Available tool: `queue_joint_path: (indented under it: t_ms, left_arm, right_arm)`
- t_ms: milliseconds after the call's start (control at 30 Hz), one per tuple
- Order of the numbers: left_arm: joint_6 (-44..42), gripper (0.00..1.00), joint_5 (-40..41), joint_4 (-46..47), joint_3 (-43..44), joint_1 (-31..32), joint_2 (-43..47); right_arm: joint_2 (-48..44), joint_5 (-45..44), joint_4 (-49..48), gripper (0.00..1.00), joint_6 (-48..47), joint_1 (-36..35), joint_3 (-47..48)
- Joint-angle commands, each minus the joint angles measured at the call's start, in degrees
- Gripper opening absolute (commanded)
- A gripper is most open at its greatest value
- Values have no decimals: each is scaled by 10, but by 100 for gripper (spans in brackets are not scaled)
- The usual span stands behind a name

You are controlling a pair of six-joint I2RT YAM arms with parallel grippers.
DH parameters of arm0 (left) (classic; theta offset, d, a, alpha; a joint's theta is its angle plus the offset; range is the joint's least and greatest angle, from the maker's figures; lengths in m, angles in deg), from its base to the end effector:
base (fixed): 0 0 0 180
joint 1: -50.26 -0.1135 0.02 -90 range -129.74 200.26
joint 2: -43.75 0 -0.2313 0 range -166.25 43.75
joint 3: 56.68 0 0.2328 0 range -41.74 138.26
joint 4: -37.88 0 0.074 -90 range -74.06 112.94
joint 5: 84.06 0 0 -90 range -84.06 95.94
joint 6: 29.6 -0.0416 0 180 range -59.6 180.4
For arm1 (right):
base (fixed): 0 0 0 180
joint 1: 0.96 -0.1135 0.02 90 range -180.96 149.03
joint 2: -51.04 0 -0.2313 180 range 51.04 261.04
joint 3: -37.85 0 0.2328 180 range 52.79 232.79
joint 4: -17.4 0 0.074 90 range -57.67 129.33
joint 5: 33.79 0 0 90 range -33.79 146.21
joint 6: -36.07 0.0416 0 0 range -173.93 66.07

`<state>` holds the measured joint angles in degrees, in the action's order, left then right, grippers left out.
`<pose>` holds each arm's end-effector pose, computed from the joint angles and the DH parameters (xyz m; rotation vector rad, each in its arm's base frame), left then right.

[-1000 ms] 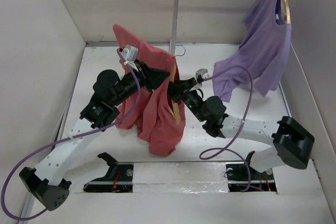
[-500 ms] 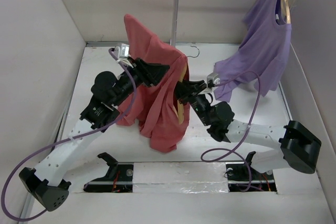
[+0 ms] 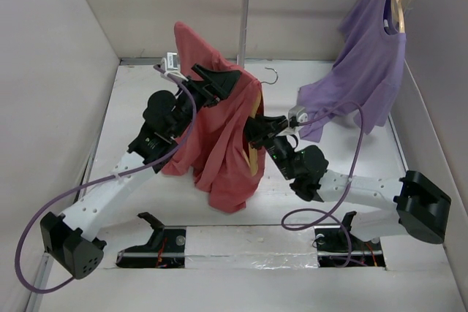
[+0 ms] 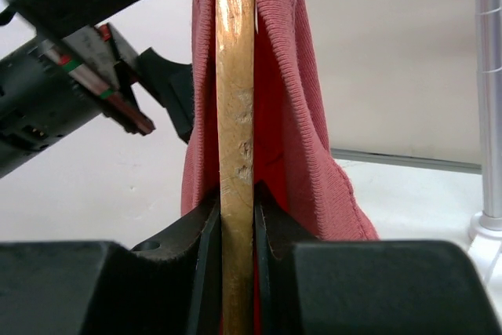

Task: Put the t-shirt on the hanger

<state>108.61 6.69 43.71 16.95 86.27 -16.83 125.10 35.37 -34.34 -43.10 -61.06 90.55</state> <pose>0.1965 -0.1422 0.4049 -0.1551 1.3359 -1.2549 0.1478 0.2273 0.3082 -0.1338 1.1154 0.9230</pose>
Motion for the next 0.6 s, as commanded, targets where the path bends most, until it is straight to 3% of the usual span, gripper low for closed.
queue_joint_path:
  t_ms: [0, 133, 300, 433, 567]
  left_arm:
    - [29, 88, 3, 7, 58, 2, -15]
    - [59, 93, -4, 40, 48, 2, -26]
    - [71, 90, -45, 22, 65, 2, -50]
    - [86, 83, -51, 24, 42, 2, -46]
    - [106, 68, -47, 43, 8, 2, -34]
  right_arm:
    - [-15, -18, -62, 0, -31, -6, 18]
    - [-3, -29, -59, 0, -62, -20, 25]
    - [20, -41, -51, 0, -130, -32, 35]
    - [43, -56, -39, 0, -172, -32, 52]
    - [59, -68, -38, 0, -202, -37, 64]
